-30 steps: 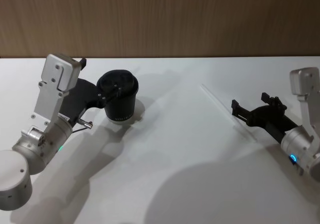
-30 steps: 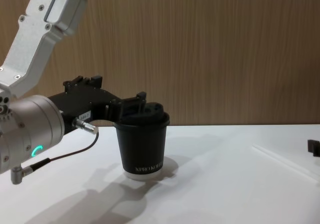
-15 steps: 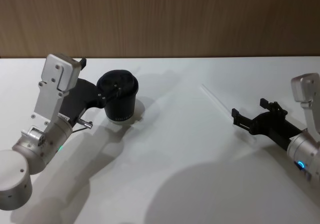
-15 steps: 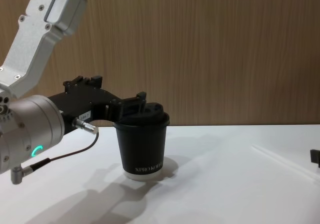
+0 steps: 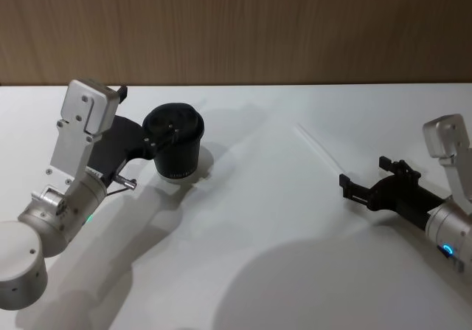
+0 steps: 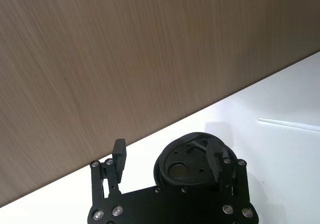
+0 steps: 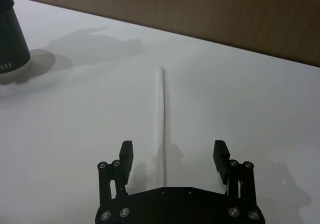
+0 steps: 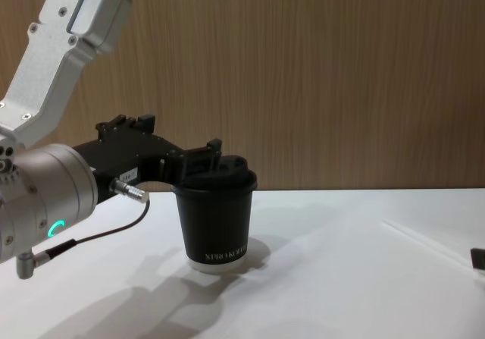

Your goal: Pick up the straw with one hand, pass it to the other hand, and insert it into the cup.

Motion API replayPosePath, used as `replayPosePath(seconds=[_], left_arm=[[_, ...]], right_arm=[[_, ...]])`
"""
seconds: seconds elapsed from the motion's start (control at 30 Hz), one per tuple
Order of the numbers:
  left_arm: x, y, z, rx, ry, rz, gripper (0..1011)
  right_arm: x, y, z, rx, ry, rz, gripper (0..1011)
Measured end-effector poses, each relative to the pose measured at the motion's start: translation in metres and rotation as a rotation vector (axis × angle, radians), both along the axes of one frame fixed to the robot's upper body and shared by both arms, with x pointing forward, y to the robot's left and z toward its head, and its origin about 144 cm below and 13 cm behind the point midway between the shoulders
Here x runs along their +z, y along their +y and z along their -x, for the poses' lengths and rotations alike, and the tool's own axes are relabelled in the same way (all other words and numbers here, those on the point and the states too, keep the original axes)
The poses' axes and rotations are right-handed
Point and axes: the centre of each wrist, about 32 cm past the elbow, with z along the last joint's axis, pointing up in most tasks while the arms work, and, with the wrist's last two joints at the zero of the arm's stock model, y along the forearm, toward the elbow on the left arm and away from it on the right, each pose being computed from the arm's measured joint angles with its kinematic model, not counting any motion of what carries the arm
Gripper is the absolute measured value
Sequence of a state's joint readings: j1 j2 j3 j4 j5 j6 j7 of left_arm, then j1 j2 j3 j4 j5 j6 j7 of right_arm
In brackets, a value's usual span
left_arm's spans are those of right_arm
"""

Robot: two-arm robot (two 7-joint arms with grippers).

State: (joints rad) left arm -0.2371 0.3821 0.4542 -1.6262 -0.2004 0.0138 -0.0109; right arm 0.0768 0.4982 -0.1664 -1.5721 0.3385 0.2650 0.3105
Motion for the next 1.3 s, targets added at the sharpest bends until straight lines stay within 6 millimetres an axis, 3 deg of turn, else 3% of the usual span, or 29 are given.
replayPosePath(seconds=[0.57, 0.83, 0.9, 1.03, 1.17, 1.3], left_arm=[[0.0000, 0.0000, 0.0000, 0.000, 0.000, 0.000, 1003], [0.0000, 0.0000, 0.0000, 0.000, 0.000, 0.000, 1003], [0.0000, 0.0000, 0.0000, 0.000, 0.000, 0.000, 1003], [0.0000, 0.0000, 0.0000, 0.000, 0.000, 0.000, 1003], [0.0000, 0.0000, 0.0000, 0.000, 0.000, 0.000, 1003], [0.0000, 0.0000, 0.0000, 0.000, 0.000, 0.000, 1003]], right_arm=[[0.0014, -0.0012, -0.0024, 0.028, 0.065, 0.051, 965], [0.0016, -0.0008, -0.0024, 0.034, 0.075, 0.060, 786], [0.0014, -0.0003, -0.0023, 0.037, 0.080, 0.064, 687], [0.0010, 0.0005, -0.0021, 0.040, 0.086, 0.070, 596], [0.0005, 0.0012, -0.0020, 0.043, 0.089, 0.074, 429], [0.0002, 0.0020, -0.0021, 0.045, 0.093, 0.079, 323]])
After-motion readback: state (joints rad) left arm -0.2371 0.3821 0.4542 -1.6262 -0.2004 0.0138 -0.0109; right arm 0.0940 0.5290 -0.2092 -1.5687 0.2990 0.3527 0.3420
